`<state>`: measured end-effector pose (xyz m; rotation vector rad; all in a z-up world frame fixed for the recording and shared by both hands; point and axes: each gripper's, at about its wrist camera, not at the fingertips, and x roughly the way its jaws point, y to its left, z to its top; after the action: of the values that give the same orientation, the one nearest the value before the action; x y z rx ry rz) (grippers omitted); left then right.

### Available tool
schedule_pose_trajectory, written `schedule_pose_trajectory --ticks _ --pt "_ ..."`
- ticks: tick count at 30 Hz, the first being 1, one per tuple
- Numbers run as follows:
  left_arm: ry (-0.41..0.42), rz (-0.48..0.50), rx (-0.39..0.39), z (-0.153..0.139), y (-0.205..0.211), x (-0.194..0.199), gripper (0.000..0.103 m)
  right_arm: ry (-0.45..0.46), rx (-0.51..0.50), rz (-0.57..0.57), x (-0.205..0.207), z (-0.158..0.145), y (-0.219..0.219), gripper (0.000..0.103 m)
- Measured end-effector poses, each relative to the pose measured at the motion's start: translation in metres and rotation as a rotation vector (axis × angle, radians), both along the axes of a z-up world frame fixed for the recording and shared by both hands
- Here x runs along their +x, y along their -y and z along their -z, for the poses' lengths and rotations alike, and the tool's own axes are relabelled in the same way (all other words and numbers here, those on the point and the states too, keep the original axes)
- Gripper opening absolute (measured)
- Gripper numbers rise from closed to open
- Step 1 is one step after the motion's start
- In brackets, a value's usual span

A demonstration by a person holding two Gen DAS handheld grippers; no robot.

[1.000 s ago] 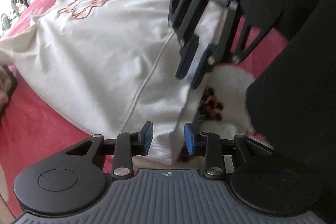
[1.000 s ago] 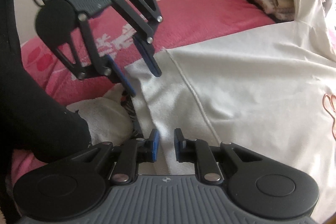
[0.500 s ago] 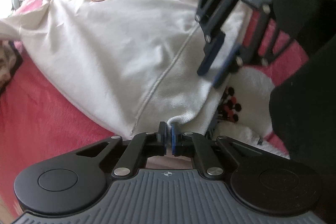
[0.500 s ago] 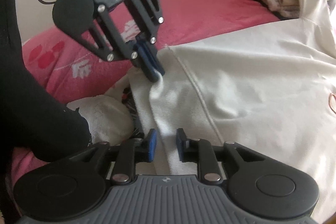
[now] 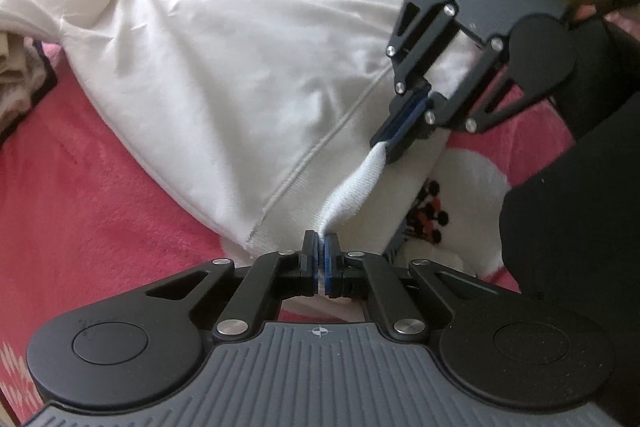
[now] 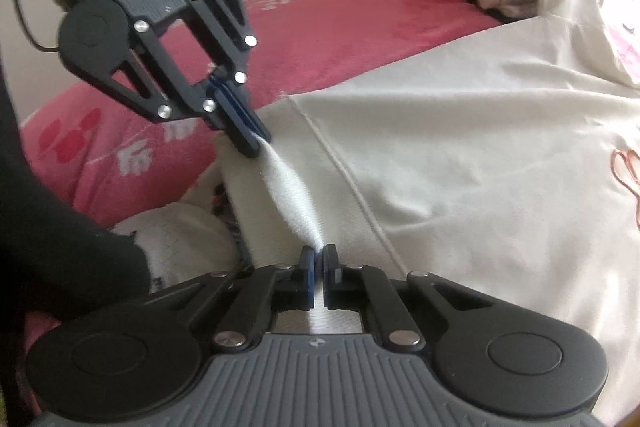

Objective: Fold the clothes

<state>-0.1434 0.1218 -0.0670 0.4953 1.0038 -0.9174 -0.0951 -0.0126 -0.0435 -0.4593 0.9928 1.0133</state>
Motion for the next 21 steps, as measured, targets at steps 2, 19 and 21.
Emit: schedule_pose_trajectory --ticks 2,19,21 --pt "-0.002 0.022 0.005 0.000 -0.001 -0.002 0.000 -0.013 -0.002 -0.026 -0.002 -0.004 0.000 0.005" --pt "-0.109 0.073 0.054 0.007 0.001 0.006 0.005 -0.205 0.082 0.144 -0.001 0.004 0.016 0.016" --pt "-0.125 0.059 0.043 -0.002 -0.004 0.007 0.013 -0.217 0.152 0.247 -0.011 -0.005 0.036 0.021"
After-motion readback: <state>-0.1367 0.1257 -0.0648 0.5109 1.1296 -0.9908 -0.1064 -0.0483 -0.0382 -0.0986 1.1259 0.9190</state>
